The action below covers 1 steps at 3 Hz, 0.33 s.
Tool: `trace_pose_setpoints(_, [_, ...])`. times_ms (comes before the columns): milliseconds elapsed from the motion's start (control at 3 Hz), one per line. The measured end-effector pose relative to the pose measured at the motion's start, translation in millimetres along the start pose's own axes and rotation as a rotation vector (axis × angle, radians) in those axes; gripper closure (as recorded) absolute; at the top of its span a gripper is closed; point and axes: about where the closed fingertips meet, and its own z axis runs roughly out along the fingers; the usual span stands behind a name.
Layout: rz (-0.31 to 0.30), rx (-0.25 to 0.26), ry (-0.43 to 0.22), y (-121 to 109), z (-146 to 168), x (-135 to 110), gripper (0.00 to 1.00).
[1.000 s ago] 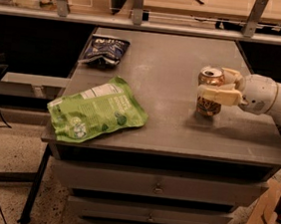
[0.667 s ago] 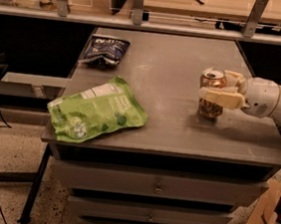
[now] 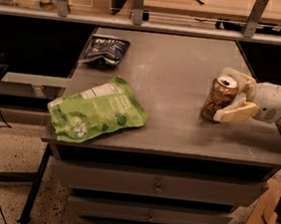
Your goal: Place orange can upright
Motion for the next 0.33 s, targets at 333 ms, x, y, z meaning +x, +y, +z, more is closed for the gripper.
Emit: trace_pose_setpoints(333, [0.009, 0.039, 0.111, 6.1, -18.0, -0.9, 0.0])
